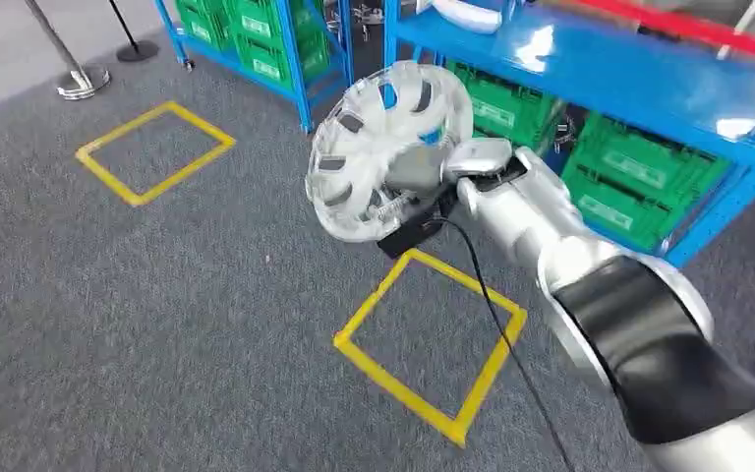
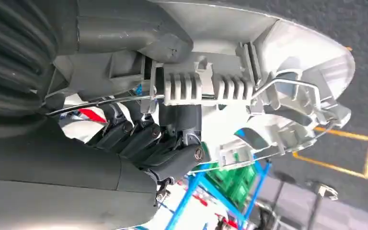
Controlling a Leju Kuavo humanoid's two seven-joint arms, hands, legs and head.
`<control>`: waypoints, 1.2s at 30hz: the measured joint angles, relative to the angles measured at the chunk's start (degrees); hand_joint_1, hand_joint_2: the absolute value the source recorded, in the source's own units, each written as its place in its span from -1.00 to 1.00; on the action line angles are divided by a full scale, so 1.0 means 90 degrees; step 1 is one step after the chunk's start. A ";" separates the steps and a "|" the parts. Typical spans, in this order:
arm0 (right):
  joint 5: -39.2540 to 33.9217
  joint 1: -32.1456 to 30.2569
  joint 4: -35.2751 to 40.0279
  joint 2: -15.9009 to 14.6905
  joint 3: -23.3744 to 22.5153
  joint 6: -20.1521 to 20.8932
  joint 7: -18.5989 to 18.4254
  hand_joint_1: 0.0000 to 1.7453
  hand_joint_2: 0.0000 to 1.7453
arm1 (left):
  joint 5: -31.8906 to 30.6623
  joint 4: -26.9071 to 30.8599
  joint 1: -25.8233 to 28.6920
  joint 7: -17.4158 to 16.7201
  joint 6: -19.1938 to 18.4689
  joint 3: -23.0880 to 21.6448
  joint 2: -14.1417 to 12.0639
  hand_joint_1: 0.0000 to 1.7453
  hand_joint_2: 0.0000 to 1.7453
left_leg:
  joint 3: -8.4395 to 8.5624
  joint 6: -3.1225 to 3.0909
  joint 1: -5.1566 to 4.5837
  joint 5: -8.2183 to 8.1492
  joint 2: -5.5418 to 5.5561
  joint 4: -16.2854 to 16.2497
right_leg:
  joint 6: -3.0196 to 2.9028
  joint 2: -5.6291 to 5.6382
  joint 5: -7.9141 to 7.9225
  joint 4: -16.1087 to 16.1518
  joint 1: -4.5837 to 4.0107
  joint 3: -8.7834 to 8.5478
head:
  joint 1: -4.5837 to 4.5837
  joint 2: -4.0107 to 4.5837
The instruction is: Take the parts from the cabinet and place them on the table.
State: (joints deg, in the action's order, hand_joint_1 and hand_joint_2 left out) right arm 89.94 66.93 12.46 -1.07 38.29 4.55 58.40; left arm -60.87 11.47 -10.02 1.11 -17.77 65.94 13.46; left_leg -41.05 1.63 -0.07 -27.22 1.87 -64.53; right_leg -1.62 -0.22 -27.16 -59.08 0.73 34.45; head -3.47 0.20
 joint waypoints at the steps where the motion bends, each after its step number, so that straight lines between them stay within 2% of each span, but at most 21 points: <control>1: 0.0000 -0.0001 0.0000 0.0000 0.0000 -0.0002 0.0000 0.90 1.00 | 0.0002 0.0000 -0.0007 -0.0002 0.0000 0.0000 0.0000 -1.00 1.00 | -0.0207 0.0021 0.0011 -0.0252 -0.0092 -0.0521 | -0.0006 -0.0073 -0.0001 -0.0002 -0.0012 0.0003 | 0.0000 0.0000; 3: 0.0002 -0.0020 0.0000 0.0005 0.0000 0.0000 -0.0002 0.90 1.00 | 0.0007 0.0000 0.0002 -0.0002 0.0000 0.0000 0.0000 -1.00 1.00 | -0.0519 0.0047 0.0026 -0.0527 -0.0139 -0.1327 | -0.0009 -0.0229 -0.0003 -0.0004 -0.0021 0.0007 | 0.0002 0.0000; 4: 0.0002 -0.0038 0.0000 0.0007 0.0000 -0.0002 0.0000 0.90 1.00 | 0.0017 -0.0002 0.0011 -0.0012 0.0000 0.0002 0.0000 -1.00 1.00 | -0.0468 0.0050 0.0029 -0.0440 -0.0146 -0.1278 | -0.0008 -0.0303 -0.0003 -0.0006 -0.0022 0.0007 | 0.0000 0.0000; 6: 0.0005 -0.0050 0.0000 0.0044 0.0000 -0.0010 0.0027 0.90 1.00 | 0.0022 -0.0002 0.0018 -0.0019 0.0000 0.0007 -0.0002 -1.00 1.00 | 0.0001 0.0037 0.0028 -0.0048 -0.0214 -0.0484 | -0.0004 -0.0434 -0.0006 -0.0016 -0.0023 0.0011 | 0.0000 0.0000; 7: 0.0007 -0.0049 0.0000 0.0080 0.0000 -0.0015 0.0027 0.90 1.00 | 0.0024 0.0000 0.0012 -0.0024 0.0000 0.0010 -0.0005 -1.00 1.00 | 0.0334 0.0017 0.0022 0.0173 -0.0355 0.0100 | 0.0013 -0.0502 -0.0017 -0.0024 -0.0024 0.0008 | 0.0002 0.0000; 8: 0.0005 -0.0049 0.0000 0.0095 0.0000 -0.0027 0.0027 0.90 1.00 | 0.0039 0.0000 0.0002 -0.0022 0.0000 0.0010 -0.0005 -1.00 1.00 | 0.0522 0.0001 -0.0017 0.0145 -0.0647 0.0508 | 0.0037 -0.0556 -0.0031 -0.0036 -0.0042 0.0012 | 0.0002 0.0000; 13: 0.0002 -0.0086 0.0002 0.0158 0.0000 -0.0095 0.0073 0.90 1.00 | 0.0073 0.0000 0.0021 -0.0010 0.0000 0.0010 -0.0010 -1.00 1.00 | 0.0557 -0.0238 -0.0053 0.0241 -0.0337 0.0640 | 0.0195 -0.0840 -0.0086 -0.0059 -0.0083 0.0034 | 0.0002 0.0000; 15: -0.0002 -0.0089 0.0000 0.0153 0.0000 -0.0104 0.0070 0.90 1.00 | 0.0078 0.0002 0.0009 -0.0002 0.0000 0.0010 -0.0012 -1.00 1.00 | 0.0535 -0.0292 -0.0015 0.0275 -0.0210 0.0653 | 0.0247 -0.0216 -0.0411 -0.0547 -0.0018 0.0228 | -0.0007 0.0002; 17: -0.0015 -0.0123 0.0000 0.0124 0.0000 -0.0136 0.0075 0.90 1.00 | 0.0080 0.0002 -0.0015 0.0007 0.0000 0.0010 -0.0007 -1.00 1.00 | 0.0516 -0.0324 -0.0012 0.0286 -0.0052 0.0650 | 0.0276 -0.0033 -0.0844 -0.1570 -0.0018 0.0702 | -0.0010 0.0000; 19: -0.0017 -0.0172 0.0000 0.0112 0.0000 -0.0153 0.0073 0.90 1.00 | 0.0080 0.0002 0.0010 0.0007 0.0000 0.0010 -0.0010 -1.00 1.00 | 0.0508 -0.0324 -0.0012 0.0290 0.0129 0.0634 | 0.0269 -0.0020 -0.0868 -0.1997 -0.0020 0.0927 | -0.0007 0.0000; 20: -0.0017 -0.0192 0.0000 0.0114 0.0000 -0.0155 0.0073 0.90 1.00 | 0.0080 0.0002 0.0028 0.0007 0.0000 0.0012 -0.0010 -1.00 1.00 | 0.0507 -0.0320 -0.0011 0.0294 0.0214 0.0621 | 0.0255 -0.0010 -0.0687 -0.1781 -0.0018 0.0832 | -0.0007 0.0000; 22: -0.0010 -0.0195 0.0000 0.0112 0.0000 -0.0155 0.0073 0.90 1.00 | 0.0083 0.0000 0.0028 0.0037 0.0000 0.0012 -0.0010 -1.00 1.00 | 0.0504 -0.0300 -0.0005 0.0300 0.0395 0.0592 | 0.0216 0.0099 -0.0124 -0.0714 -0.0003 0.0317 | -0.0007 0.0000; 23: -0.0007 -0.0191 0.0000 0.0107 0.0000 -0.0158 0.0073 0.90 1.00 | 0.0095 0.0002 0.0026 0.0056 0.0000 0.0012 -0.0010 -1.00 1.00 | 0.0484 -0.0277 0.0007 0.0302 0.0459 0.0584 | 0.0198 0.0373 -0.0027 -0.0225 0.0021 0.0113 | -0.0007 0.0000; 24: -0.0010 -0.0182 0.0000 0.0109 0.0000 -0.0170 0.0075 0.90 1.00 | 0.0100 0.0002 0.0009 0.0070 0.0000 0.0012 -0.0010 -1.00 1.00 | 0.0425 -0.0222 -0.0031 0.0317 0.0518 0.0551 | 0.0200 0.0494 -0.0084 -0.0092 0.0031 0.0037 | 0.0005 0.0000; 27: -0.0003 -0.0191 0.0000 0.0124 0.0000 -0.0187 0.0073 0.90 1.00 | 0.0100 0.0002 0.0021 0.0068 0.0000 0.0012 -0.0022 -1.00 1.00 | 0.0371 -0.0078 0.0048 0.0409 0.0738 0.0626 | 0.0145 0.0312 -0.0053 -0.0112 -0.0032 0.0047 | 0.0005 0.0000; 28: -0.0002 -0.0187 0.0002 0.0158 0.0000 -0.0187 0.0073 0.90 1.00 | 0.0097 0.0002 0.0030 0.0051 0.0000 0.0012 -0.0046 -1.00 1.00 | 0.0348 -0.0037 0.0016 0.0411 0.0768 0.0626 | 0.0087 0.0213 -0.0009 -0.0042 0.0032 0.0027 | 0.0005 0.0000; 30: -0.0005 -0.0188 0.0002 0.0163 0.0000 -0.0204 -0.0051 0.90 1.00 | 0.0097 -0.0002 0.0036 0.0034 0.0000 0.0015 -0.0046 -1.00 1.00 | 0.0165 0.0006 -0.0016 0.0124 0.0049 0.0278 | -0.0014 0.0079 0.0036 0.0019 0.0008 0.0011 | 0.0080 0.0000; 31: -0.0005 -0.0179 0.0002 0.0155 0.0000 -0.0243 -0.0049 0.90 1.00 | 0.0097 -0.0002 0.0017 0.0032 0.0000 0.0015 -0.0049 -1.00 1.00 | -0.0014 0.0038 0.0004 -0.0104 -0.0076 -0.0151 | -0.0035 0.0008 0.0036 0.0018 -0.0010 0.0017 | 0.0073 0.0000; 33: -0.0005 -0.0190 0.0002 0.0155 0.0000 -0.0330 -0.0107 0.90 1.00 | 0.0097 -0.0005 0.0008 0.0024 0.0000 0.0015 -0.0049 -1.00 1.00 | -0.0417 0.0089 0.0040 -0.0485 -0.0138 -0.1096 | -0.0049 -0.0155 0.0024 0.0012 -0.0020 0.0018 | 0.0080 0.0000; 34: -0.0012 -0.0201 0.0002 0.0155 0.0000 -0.0352 -0.0107 0.90 1.00 | 0.0097 -0.0005 0.0010 0.0024 0.0000 0.0015 -0.0051 -1.00 1.00 | -0.0494 0.0106 0.0051 -0.0492 -0.0143 -0.1286 | -0.0047 -0.0229 0.0021 0.0011 -0.0021 0.0018 | 0.0080 0.0000; 36: -0.0032 -0.0207 0.0002 0.0155 0.0000 -0.0372 -0.0063 0.90 1.00 | 0.0097 -0.0002 0.0014 0.0007 0.0000 0.0015 -0.0058 -1.00 1.00 | -0.0186 0.0120 0.0059 -0.0132 -0.0189 -0.0731 | -0.0029 -0.0377 0.0005 -0.0005 -0.0020 0.0017 | 0.0080 0.0000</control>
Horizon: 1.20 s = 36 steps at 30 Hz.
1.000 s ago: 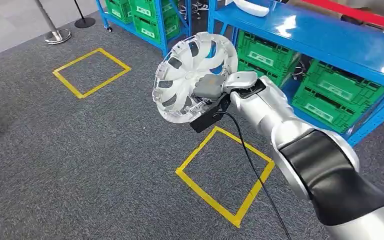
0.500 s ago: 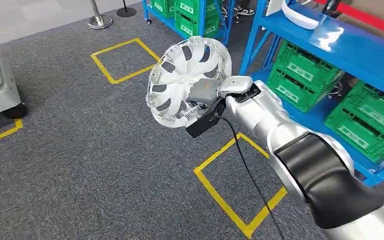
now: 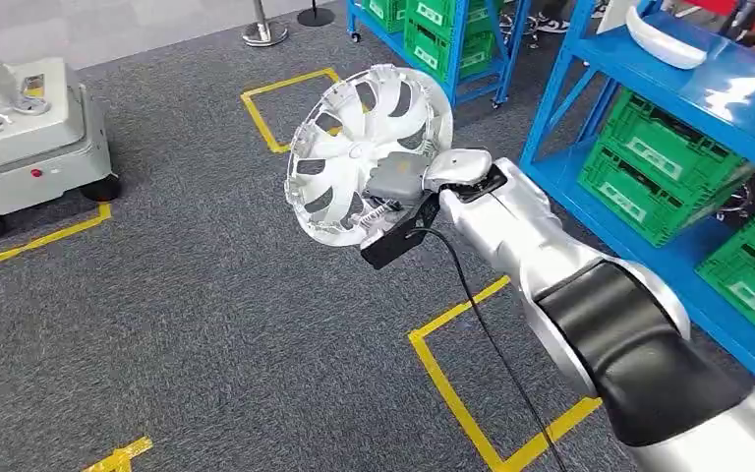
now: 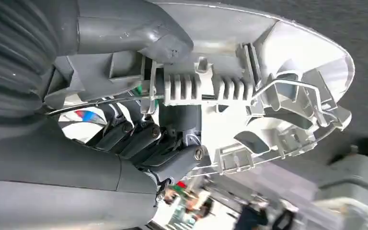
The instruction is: Take the parts from the cabinet and place them on the table.
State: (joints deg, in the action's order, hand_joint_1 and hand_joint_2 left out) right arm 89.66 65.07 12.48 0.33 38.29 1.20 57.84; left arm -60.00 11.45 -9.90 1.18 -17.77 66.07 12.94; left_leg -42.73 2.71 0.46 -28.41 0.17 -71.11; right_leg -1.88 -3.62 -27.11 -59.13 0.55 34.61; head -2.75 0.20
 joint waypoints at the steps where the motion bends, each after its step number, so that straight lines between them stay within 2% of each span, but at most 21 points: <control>1: -0.0007 0.0004 0.0000 0.0000 0.0000 -0.0010 0.0085 0.90 1.00 | 0.0002 0.0000 -0.0004 -0.0002 0.0000 0.0000 -0.0005 -1.00 1.00 | 0.0313 -0.0008 0.0001 0.0264 -0.0073 0.0583 | 0.0021 -0.0074 -0.0019 -0.0018 0.0001 -0.0003 | 0.0002 0.0000; 2: -0.0012 0.0008 0.0000 0.0002 0.0000 -0.0024 0.0131 0.90 1.00 | 0.0007 0.0000 -0.0009 -0.0002 0.0000 0.0000 -0.0007 -1.00 1.00 | 0.0599 -0.0028 -0.0004 0.0446 -0.0262 0.1114 | 0.0050 -0.0129 -0.0041 -0.0038 -0.0003 -0.0008 | 0.0000 0.0000; 3: -0.0017 0.0015 0.0000 0.0000 0.0000 -0.0051 0.0145 0.90 1.00 | 0.0019 0.0000 -0.0024 -0.0002 0.0000 0.0000 -0.0007 -1.00 1.00 | 0.0719 -0.0059 -0.0099 0.0332 -0.0409 0.1292 | 0.0093 -0.0178 -0.0069 -0.0062 -0.0062 0.0016 | 0.0010 0.0000; 7: -0.0005 0.0019 0.0000 0.0056 0.0000 -0.0020 0.0145 0.90 1.00 | 0.0036 -0.0002 -0.0015 0.0005 0.0000 0.0000 -0.0007 -1.00 1.00 | 0.0662 -0.0273 -0.0081 0.0401 -0.0121 0.1331 | 0.0210 -0.0410 -0.0082 -0.0043 -0.0065 -0.0034 | -0.0022 0.0000; 8: -0.0005 0.0021 0.0010 0.0058 0.0000 -0.0005 0.0145 0.90 1.00 | 0.0036 0.0000 -0.0014 0.0010 0.0000 0.0000 -0.0005 -1.00 1.00 | 0.0696 -0.0318 -0.0035 0.0428 -0.0059 0.1369 | 0.0258 -0.0313 -0.0157 -0.0091 -0.0028 -0.0006 | -0.0027 0.0000; 9: -0.0005 0.0032 0.0010 0.0053 0.0000 0.0007 0.0145 0.90 1.00 | 0.0036 0.0000 -0.0020 0.0024 0.0000 0.0000 -0.0005 -1.00 1.00 | 0.0694 -0.0341 -0.0027 0.0439 -0.0004 0.1376 | 0.0284 0.0026 -0.0301 -0.0320 -0.0002 0.0087 | -0.0032 0.0000; 10: -0.0002 0.0035 0.0010 0.0051 0.0000 0.0010 0.0145 0.90 1.00 | 0.0036 0.0002 -0.0039 0.0032 0.0000 0.0000 -0.0005 -1.00 1.00 | 0.0682 -0.0365 -0.0022 0.0446 0.0041 0.1376 | 0.0298 0.0206 -0.0491 -0.0703 0.0008 0.0269 | -0.0046 0.0000; 13: 0.0010 0.0001 0.0010 0.0039 0.0000 0.0056 0.0148 0.90 1.00 | 0.0036 -0.0002 -0.0053 0.0036 0.0000 0.0000 -0.0003 -1.00 1.00 | 0.0675 -0.0385 -0.0027 0.0449 0.0264 0.1357 | 0.0330 0.0355 -0.0881 -0.1961 0.0006 0.0915 | -0.0046 0.0000; 15: 0.0029 -0.0009 0.0010 0.0039 0.0000 0.0085 0.0145 0.90 1.00 | 0.0036 -0.0002 -0.0040 0.0036 0.0000 0.0000 -0.0003 -1.00 1.00 | 0.0670 -0.0381 -0.0024 0.0447 0.0414 0.1330 | 0.0309 0.0367 -0.0536 -0.1588 0.0014 0.0785 | -0.0046 0.0000; 17: 0.0032 0.0008 0.0010 0.0034 0.0000 0.0112 0.0145 0.90 1.00 | 0.0036 -0.0005 -0.0041 0.0036 0.0000 0.0000 0.0010 -1.00 1.00 | 0.0667 -0.0362 -0.0016 0.0437 0.0552 0.1295 | 0.0278 0.0504 0.0046 -0.0449 0.0040 0.0259 | -0.0049 0.0000; 18: 0.0027 0.0026 0.0010 0.0029 0.0000 0.0114 0.0145 0.90 1.00 | 0.0036 -0.0005 -0.0042 0.0036 0.0000 0.0000 0.0010 -1.00 1.00 | 0.0628 -0.0322 -0.0026 0.0442 0.0596 0.1290 | 0.0265 0.0707 -0.0056 -0.0203 0.0060 0.0135 | -0.0034 0.0000; 22: 0.0022 0.0037 0.0012 0.0073 0.0000 0.0114 0.0145 0.90 1.00 | 0.0036 -0.0007 -0.0024 0.0017 0.0000 0.0000 0.0014 -1.00 1.00 | 0.0560 -0.0145 0.0000 0.0527 0.0801 0.1343 | 0.0171 0.0553 0.0014 -0.0130 0.0008 0.0130 | -0.0039 0.0000; 23: 0.0027 0.0040 0.0012 0.0085 0.0000 0.0112 0.0145 0.90 1.00 | 0.0039 -0.0007 -0.0018 0.0007 0.0000 0.0000 0.0010 -1.00 1.00 | 0.0505 -0.0122 -0.0004 0.0491 0.0738 0.1310 | 0.0101 0.0472 0.0061 -0.0063 0.0061 0.0109 | -0.0046 0.0000; 25: 0.0029 0.0042 0.0015 0.0090 0.0002 0.0100 0.0068 0.90 1.00 | 0.0063 -0.0012 -0.0029 0.0002 0.0000 0.0002 0.0017 -1.00 1.00 | 0.0289 -0.0071 -0.0039 0.0121 0.0195 0.0774 | 0.0023 0.0388 0.0079 -0.0037 0.0042 0.0102 | 0.0020 0.0000; 27: 0.0029 0.0042 0.0015 0.0087 0.0002 0.0092 0.0044 0.90 1.00 | 0.0090 -0.0015 -0.0044 0.0022 0.0000 0.0002 0.0017 -1.00 1.00 | -0.0131 -0.0031 -0.0018 -0.0312 0.0067 -0.0201 | 0.0001 0.0268 0.0066 -0.0038 0.0031 0.0104 | 0.0017 0.0000; 29: 0.0032 0.0032 0.0015 0.0090 0.0000 0.0114 0.0036 0.90 1.00 | 0.0095 -0.0022 -0.0039 0.0046 0.0000 0.0002 0.0022 -1.00 1.00 | -0.0272 -0.0003 0.0000 -0.0326 0.0047 -0.0552 | 0.0001 0.0135 0.0064 -0.0040 0.0031 0.0102 | 0.0019 0.0000; 31: 0.0029 0.0039 0.0015 0.0090 0.0000 0.0131 0.0109 0.90 1.00 | 0.0095 -0.0024 -0.0037 0.0070 0.0000 0.0005 0.0022 -1.00 1.00 | 0.0113 0.0000 0.0011 0.0097 -0.0025 0.0183 | 0.0021 0.0015 0.0051 -0.0049 0.0033 0.0098 | 0.0019 0.0000; 32: 0.0029 0.0051 0.0015 0.0090 0.0000 0.0136 0.0146 0.90 1.00 | 0.0095 -0.0022 -0.0040 0.0075 0.0000 0.0005 0.0022 -1.00 1.00 | 0.0426 -0.0012 0.0008 0.0353 -0.0179 0.0774 | 0.0049 -0.0054 0.0032 -0.0064 0.0034 0.0086 | 0.0022 0.0000; 33: 0.0029 0.0064 0.0015 0.0090 0.0000 0.0136 0.0148 0.90 1.00 | 0.0092 -0.0022 -0.0044 0.0075 0.0000 0.0005 0.0022 -1.00 1.00 | 0.0609 -0.0029 -0.0012 0.0389 -0.0451 0.1197 | 0.0084 -0.0112 0.0011 -0.0077 0.0016 0.0080 | 0.0022 0.0000; 34: 0.0029 0.0077 0.0015 0.0083 0.0000 0.0131 0.0145 0.90 1.00 | 0.0085 -0.0024 -0.0054 0.0075 0.0000 0.0002 0.0041 -1.00 1.00 | 0.0689 -0.0099 -0.0102 0.0361 -0.0519 0.1306 | 0.0124 -0.0150 -0.0013 -0.0119 -0.0042 0.0104 | 0.0041 0.0000; 36: 0.0029 0.0086 0.0015 0.0078 0.0002 0.0109 0.0133 0.90 1.00 | 0.0061 -0.0024 -0.0043 0.0075 0.0000 0.0005 0.0051 -1.00 1.00 | 0.0636 -0.0195 -0.0078 0.0384 -0.0362 0.1277 | 0.0162 -0.0292 -0.0002 -0.0080 -0.0072 0.0075 | 0.0007 0.0000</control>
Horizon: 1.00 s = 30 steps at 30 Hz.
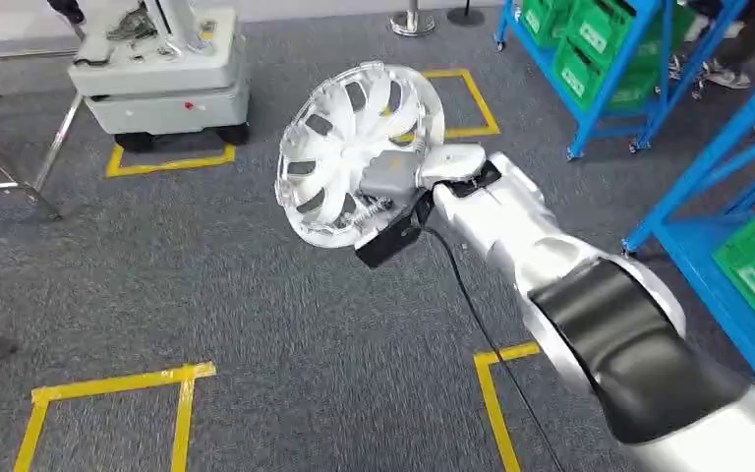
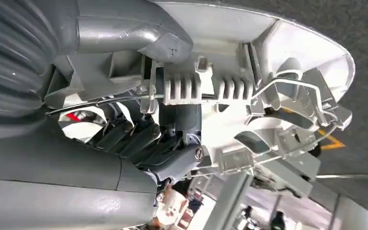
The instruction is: Take the parts from the cabinet and place them on the table.
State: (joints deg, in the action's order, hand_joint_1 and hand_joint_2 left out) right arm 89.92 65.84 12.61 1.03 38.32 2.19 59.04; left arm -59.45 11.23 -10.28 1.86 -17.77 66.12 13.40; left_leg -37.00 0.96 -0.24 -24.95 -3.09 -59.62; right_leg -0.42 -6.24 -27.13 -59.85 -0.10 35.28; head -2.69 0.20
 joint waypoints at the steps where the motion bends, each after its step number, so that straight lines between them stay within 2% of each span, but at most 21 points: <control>1: 0.0000 -0.0004 0.0000 0.0010 -0.0002 -0.0029 0.0002 0.90 1.00 | -0.0024 0.0000 0.0009 -0.0005 0.0000 -0.0002 0.0000 -1.00 1.00 | -0.0014 -0.0035 -0.0010 0.0007 0.0084 -0.0001 | 0.0030 -0.0083 0.0002 0.0018 0.0011 -0.0022 | 0.0000 0.0000; 2: 0.0000 -0.0007 0.0002 0.0012 -0.0002 -0.0053 0.0005 0.90 1.00 | -0.0029 0.0000 0.0015 -0.0012 0.0000 0.0000 0.0000 -1.00 1.00 | 0.0022 -0.0092 0.0022 0.0042 0.0170 0.0036 | 0.0081 -0.0155 -0.0045 0.0013 0.0012 -0.0015 | 0.0000 0.0000; 4: -0.0002 -0.0008 0.0005 0.0010 -0.0002 -0.0105 -0.0002 0.90 1.00 | -0.0046 0.0002 0.0018 -0.0027 0.0000 0.0000 0.0007 -1.00 1.00 | 0.0012 -0.0156 0.0064 0.0062 0.0295 0.0052 | 0.0130 0.0424 -0.0337 -0.0429 0.0086 0.0155 | -0.0015 0.0000; 5: -0.0010 -0.0025 0.0002 0.0000 -0.0002 -0.0124 0.0003 0.90 1.00 | -0.0053 0.0002 -0.0001 -0.0029 0.0000 0.0000 0.0007 -1.00 1.00 | 0.0009 -0.0184 0.0067 0.0065 0.0363 0.0052 | 0.0147 0.0568 -0.0569 -0.0941 0.0092 0.0391 | -0.0019 0.0000; 7: -0.0017 -0.0113 0.0002 -0.0039 0.0000 -0.0141 0.0002 0.90 1.00 | -0.0065 0.0002 -0.0001 -0.0029 0.0000 -0.0002 0.0015 -1.00 1.00 | 0.0007 -0.0200 0.0062 0.0066 0.0545 0.0047 | 0.0166 0.0649 -0.0876 -0.1874 0.0087 0.0849 | -0.0019 0.0000; 8: -0.0019 -0.0158 0.0002 -0.0049 -0.0002 -0.0151 0.0002 0.90 1.00 | -0.0073 0.0002 0.0017 -0.0041 0.0000 -0.0002 0.0012 -1.00 1.00 | 0.0007 -0.0201 0.0061 0.0067 0.0633 0.0041 | 0.0154 0.0652 -0.0850 -0.2001 0.0083 0.0938 | -0.0022 0.0000; 9: -0.0015 -0.0199 0.0002 -0.0049 0.0000 -0.0165 0.0002 0.90 1.00 | -0.0080 0.0002 0.0042 -0.0058 0.0000 -0.0002 0.0012 -1.00 1.00 | 0.0008 -0.0199 0.0061 0.0068 0.0734 0.0033 | 0.0133 0.0662 -0.0659 -0.1809 0.0083 0.0871 | -0.0022 0.0000; 11: 0.0000 -0.0240 0.0002 -0.0046 0.0000 -0.0168 0.0002 0.90 1.00 | -0.0075 0.0002 0.0056 -0.0068 0.0000 0.0000 0.0012 -1.00 1.00 | 0.0001 -0.0184 0.0062 0.0074 0.0918 0.0005 | 0.0084 0.0752 -0.0082 -0.0735 0.0091 0.0374 | -0.0022 0.0000; 12: 0.0000 -0.0242 0.0002 -0.0046 0.0000 -0.0170 0.0002 0.90 1.00 | -0.0065 0.0002 0.0057 -0.0068 0.0000 0.0000 0.0012 -1.00 1.00 | -0.0014 -0.0169 0.0064 0.0078 0.0992 -0.0007 | 0.0056 0.0935 0.0082 -0.0235 0.0109 0.0145 | -0.0022 0.0000; 13: 0.0000 -0.0238 0.0002 -0.0032 0.0000 -0.0180 0.0005 0.90 1.00 | -0.0041 0.0002 0.0053 -0.0068 0.0000 0.0000 0.0015 -1.00 1.00 | -0.0077 -0.0113 0.0021 0.0085 0.1048 -0.0030 | 0.0040 0.1089 -0.0014 -0.0076 0.0117 0.0047 | -0.0012 0.0000; 15: -0.0002 -0.0254 0.0002 0.0020 0.0000 -0.0177 0.0005 0.90 1.00 | -0.0022 0.0005 0.0072 -0.0056 0.0000 0.0000 0.0007 -1.00 1.00 | -0.0101 -0.0037 0.0070 0.0131 0.1153 -0.0007 | 0.0046 0.0998 0.0010 -0.0073 0.0084 0.0070 | -0.0019 0.0000; 17: 0.0000 -0.0279 0.0002 0.0102 0.0000 -0.0170 0.0005 0.90 1.00 | -0.0012 0.0005 0.0123 -0.0044 0.0000 0.0000 -0.0002 -1.00 1.00 | -0.0117 0.0060 0.0075 0.0169 0.1282 0.0040 | -0.0028 0.0876 0.0039 -0.0035 0.0106 0.0056 | -0.0015 0.0000; 19: -0.0002 -0.0285 0.0002 0.0143 0.0000 -0.0172 -0.0010 0.90 1.00 | -0.0005 0.0005 0.0156 -0.0046 0.0000 0.0000 -0.0024 -1.00 1.00 | -0.0271 0.0096 0.0031 -0.0083 0.0713 -0.0255 | -0.0115 0.0731 0.0089 0.0034 0.0121 0.0025 | 0.0039 0.0000; 20: -0.0002 -0.0284 0.0002 0.0143 0.0000 -0.0187 -0.0010 0.90 1.00 | -0.0005 0.0005 0.0150 -0.0061 0.0000 0.0000 -0.0031 -1.00 1.00 | -0.0457 0.0116 0.0042 -0.0329 0.0553 -0.0686 | -0.0128 0.0667 0.0083 0.0034 0.0118 0.0029 | 0.0041 0.0000; 22: -0.0002 -0.0290 0.0002 0.0138 -0.0002 -0.0221 -0.0007 0.90 1.00 | -0.0022 0.0005 0.0153 -0.0119 0.0000 0.0000 -0.0046 -1.00 1.00 | -0.0838 0.0146 0.0061 -0.0685 0.0433 -0.1572 | -0.0141 0.0520 0.0073 0.0031 0.0109 0.0026 | 0.0044 0.0000; 23: 0.0000 -0.0299 0.0002 0.0141 0.0000 -0.0236 -0.0007 0.90 1.00 | -0.0024 0.0005 0.0166 -0.0134 0.0000 0.0000 -0.0058 -1.00 1.00 | -0.0929 0.0154 0.0068 -0.0699 0.0412 -0.1784 | -0.0144 0.0443 0.0070 0.0029 0.0109 0.0025 | 0.0044 0.0000; 24: 0.0000 -0.0309 0.0002 0.0143 0.0000 -0.0245 -0.0002 0.90 1.00 | -0.0024 0.0005 0.0180 -0.0134 0.0000 0.0000 -0.0063 -1.00 1.00 | -0.0880 0.0157 0.0073 -0.0584 0.0394 -0.1692 | -0.0144 0.0374 0.0065 0.0026 0.0109 0.0023 | 0.0044 0.0000; 26: 0.0000 -0.0307 0.0002 0.0163 0.0000 -0.0262 -0.0005 0.90 1.00 | -0.0022 0.0010 0.0196 -0.0129 0.0000 0.0000 -0.0097 -1.00 1.00 | -0.0410 0.0147 0.0075 -0.0086 0.0290 -0.0783 | -0.0119 0.0226 0.0040 0.0006 0.0111 0.0017 | 0.0044 0.0000; 27: 0.0000 -0.0303 0.0002 0.0177 0.0000 -0.0279 -0.0005 0.90 1.00 | -0.0022 0.0015 0.0195 -0.0119 0.0000 0.0000 -0.0109 -1.00 1.00 | -0.0122 0.0130 0.0067 0.0121 0.0064 -0.0241 | -0.0086 0.0166 0.0018 -0.0013 0.0104 0.0008 | 0.0041 0.0002; 28: -0.0002 -0.0297 0.0005 0.0185 0.0000 -0.0303 -0.0005 0.90 1.00 | -0.0022 0.0012 0.0182 -0.0114 0.0000 0.0000 -0.0107 -1.00 1.00 | -0.0024 0.0119 -0.0023 -0.0014 -0.0201 -0.0068 | -0.0051 0.0118 -0.0002 -0.0029 0.0043 0.0022 | 0.0053 0.0002; 30: -0.0002 -0.0295 0.0005 0.0192 0.0000 -0.0330 -0.0005 0.90 1.00 | -0.0024 0.0015 0.0170 -0.0078 0.0000 0.0000 -0.0109 -1.00 1.00 | -0.0059 -0.0005 0.0005 0.0036 -0.0028 -0.0039 | -0.0020 -0.0003 -0.0010 -0.0036 -0.0018 0.0013 | 0.0034 0.0000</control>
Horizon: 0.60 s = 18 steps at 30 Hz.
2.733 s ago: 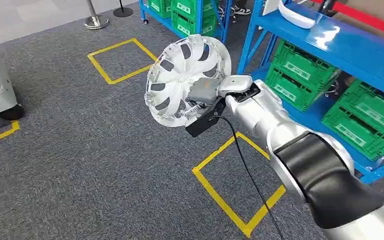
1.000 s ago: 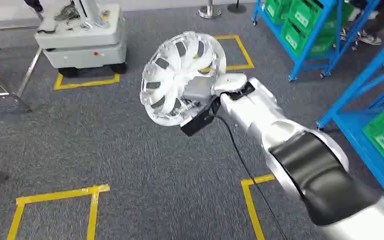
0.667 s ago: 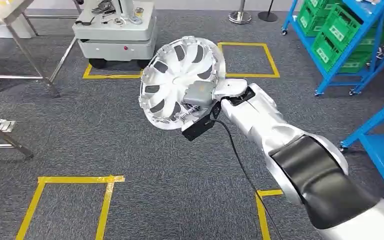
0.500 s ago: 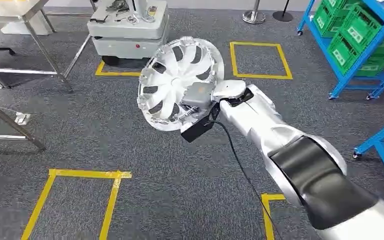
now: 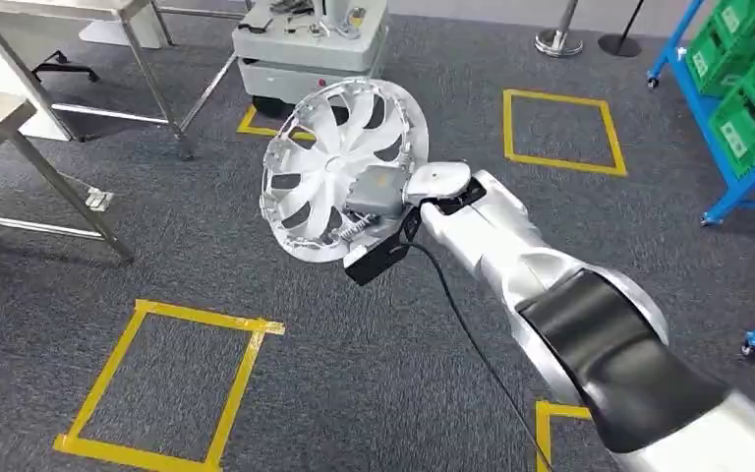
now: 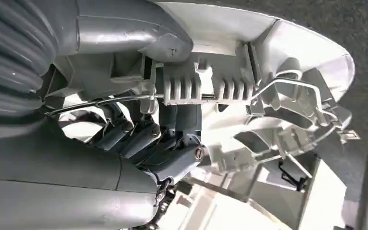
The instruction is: Take the parts from the cabinet and place them on the table.
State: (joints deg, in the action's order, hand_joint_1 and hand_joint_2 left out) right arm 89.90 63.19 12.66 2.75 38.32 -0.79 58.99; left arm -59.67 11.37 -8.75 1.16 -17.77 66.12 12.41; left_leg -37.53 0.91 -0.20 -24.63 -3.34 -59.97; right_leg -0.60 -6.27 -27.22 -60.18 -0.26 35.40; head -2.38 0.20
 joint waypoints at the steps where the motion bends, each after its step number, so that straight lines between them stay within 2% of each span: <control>1: 0.0000 -0.0003 0.0000 0.0019 0.0000 -0.0002 0.0007 0.90 1.00 | -0.0002 0.0000 0.0005 0.0010 0.0000 0.0000 0.0000 -1.00 1.00 | -0.0010 -0.0029 -0.0012 0.0000 0.0083 -0.0005 | 0.0016 -0.0073 -0.0003 0.0020 0.0012 -0.0027 | 0.0007 0.0000; 2: 0.0000 -0.0008 0.0000 0.0044 0.0000 -0.0002 0.0007 0.90 1.00 | -0.0012 0.0000 0.0007 0.0027 0.0000 0.0000 0.0000 -1.00 1.00 | -0.0003 -0.0075 -0.0006 0.0016 0.0166 0.0005 | 0.0049 -0.0157 -0.0022 0.0019 0.0019 -0.0048 | 0.0007 0.0000; 3: -0.0005 -0.0011 0.0002 0.0046 0.0000 -0.0002 0.0007 0.90 1.00 | -0.0022 0.0005 0.0019 0.0029 0.0000 0.0000 0.0002 -1.00 1.00 | 0.0021 -0.0118 0.0042 0.0037 0.0223 0.0032 | 0.0110 -0.0042 -0.0084 -0.0017 0.0055 -0.0012 | 0.0005 0.0000; 4: -0.0015 -0.0010 0.0002 0.0046 0.0000 0.0005 0.0010 0.90 1.00 | -0.0031 0.0007 0.0021 0.0027 0.0000 0.0000 0.0000 -1.00 1.00 | 0.0017 -0.0148 0.0047 0.0041 0.0294 0.0031 | 0.0130 0.0299 -0.0227 -0.0219 0.0087 0.0051 | 0.0002 0.0000; 5: -0.0034 -0.0017 0.0002 0.0044 0.0000 0.0005 0.0010 0.90 1.00 | -0.0036 0.0012 0.0016 0.0022 0.0000 0.0000 -0.0005 -1.00 1.00 | 0.0011 -0.0187 0.0052 0.0050 0.0347 0.0031 | 0.0140 0.0484 -0.0434 -0.0605 0.0092 0.0228 | -0.0015 0.0000; 6: -0.0049 -0.0037 0.0000 0.0029 0.0000 0.0005 0.0010 0.90 1.00 | -0.0039 0.0015 0.0010 0.0017 0.0000 0.0000 -0.0007 -1.00 1.00 | 0.0007 -0.0207 0.0052 0.0053 0.0432 0.0031 | 0.0152 0.0587 -0.0674 -0.1163 0.0094 0.0490 | -0.0019 0.0000; 7: -0.0051 -0.0067 0.0000 0.0003 0.0000 0.0005 0.0010 0.90 1.00 | -0.0058 0.0015 0.0016 -0.0002 0.0000 0.0000 -0.0007 -1.00 1.00 | 0.0004 -0.0214 0.0046 0.0055 0.0529 0.0030 | 0.0155 0.0629 -0.0835 -0.1636 0.0090 0.0723 | -0.0017 0.0000; 8: -0.0051 -0.0101 0.0000 -0.0002 0.0000 0.0007 0.0007 0.90 1.00 | -0.0070 0.0015 0.0032 -0.0024 0.0000 -0.0002 -0.0014 -1.00 1.00 | 0.0003 -0.0218 0.0039 0.0058 0.0622 0.0028 | 0.0145 0.0640 -0.0883 -0.1916 0.0086 0.0872 | -0.0019 0.0000; 9: -0.0051 -0.0132 -0.0002 -0.0007 0.0000 0.0010 0.0007 0.90 1.00 | -0.0080 0.0017 0.0055 -0.0048 0.0000 -0.0002 -0.0022 -1.00 1.00 | 0.0004 -0.0220 0.0037 0.0061 0.0706 0.0027 | 0.0123 0.0649 -0.0787 -0.1902 0.0083 0.0885 | -0.0017 0.0000; 10: -0.0051 -0.0157 -0.0002 -0.0005 0.0000 0.0017 0.0007 0.90 1.00 | -0.0092 0.0019 0.0079 -0.0063 0.0000 -0.0002 -0.0034 -1.00 1.00 | 0.0003 -0.0215 0.0036 0.0065 0.0803 0.0024 | 0.0087 0.0662 -0.0551 -0.1582 0.0077 0.0751 | -0.0019 0.0000; 11: -0.0051 -0.0167 -0.0002 -0.0005 0.0000 0.0022 0.0010 0.90 1.00 | -0.0097 0.0022 0.0092 -0.0065 0.0000 -0.0005 -0.0039 -1.00 1.00 | 0.0003 -0.0202 0.0036 0.0074 0.0893 0.0019 | 0.0048 0.0700 -0.0284 -0.1084 0.0074 0.0516 | -0.0019 0.0000; 12: -0.0053 -0.0166 -0.0002 -0.0007 0.0000 0.0024 0.0010 0.90 1.00 | -0.0100 0.0022 0.0094 -0.0063 0.0000 -0.0005 -0.0039 -1.00 1.00 | 0.0000 -0.0187 0.0036 0.0084 0.0971 0.0014 | 0.0004 0.0809 -0.0034 -0.0519 0.0074 0.0236 | -0.0019 0.0000; 13: -0.0056 -0.0150 -0.0002 -0.0019 0.0000 0.0024 0.0007 0.90 1.00 | -0.0112 0.0019 0.0093 -0.0051 0.0000 -0.0007 -0.0029 -1.00 1.00 | -0.0033 -0.0158 0.0039 0.0098 0.1025 0.0009 | -0.0049 0.1098 -0.0024 -0.0096 0.0078 0.0051 | -0.0012 0.0000; 14: -0.0066 -0.0136 0.0000 -0.0022 0.0000 0.0024 0.0005 0.90 1.00 | -0.0117 0.0024 0.0083 -0.0041 0.0000 -0.0010 -0.0039 -1.00 1.00 | -0.0064 -0.0120 0.0024 0.0114 0.1101 -0.0009 | -0.0001 0.1053 0.0003 -0.0023 0.0068 0.0013 | -0.0019 0.0000; 15: -0.0073 -0.0139 0.0000 -0.0015 0.0000 0.0022 0.0007 0.90 1.00 | -0.0117 0.0027 0.0082 -0.0036 0.0000 -0.0012 -0.0051 -1.00 1.00 | -0.0077 -0.0081 0.0044 0.0136 0.1127 0.0015 | 0.0007 0.1002 0.0008 -0.0027 0.0053 0.0012 | -0.0012 0.0000; 17: -0.0070 -0.0150 0.0000 0.0012 0.0000 0.0022 0.0007 0.90 1.00 | -0.0124 0.0027 0.0094 -0.0036 0.0000 -0.0015 -0.0058 -1.00 1.00 | -0.0086 0.0000 0.0066 0.0181 0.1255 0.0068 | -0.0027 0.0901 0.0024 -0.0012 0.0034 0.0003 | -0.0012 0.0000; 18: -0.0070 -0.0147 0.0005 0.0039 0.0000 0.0019 0.0007 0.90 1.00 | -0.0121 0.0036 0.0094 -0.0034 0.0000 -0.0015 -0.0107 -1.00 1.00 | -0.0114 0.0030 0.0038 0.0168 0.1258 0.0049 | -0.0071 0.0799 0.0068 0.0054 0.0118 -0.0023 | -0.0027 0.0000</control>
State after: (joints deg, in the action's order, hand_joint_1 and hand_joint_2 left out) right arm 89.26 61.86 12.70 3.10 38.32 -0.61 59.06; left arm -60.76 11.69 -7.91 0.85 -17.77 65.99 11.45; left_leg -38.56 1.18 0.15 -23.12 7.98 -59.53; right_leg -1.23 0.92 -26.60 -59.69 0.81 35.19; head -2.62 0.20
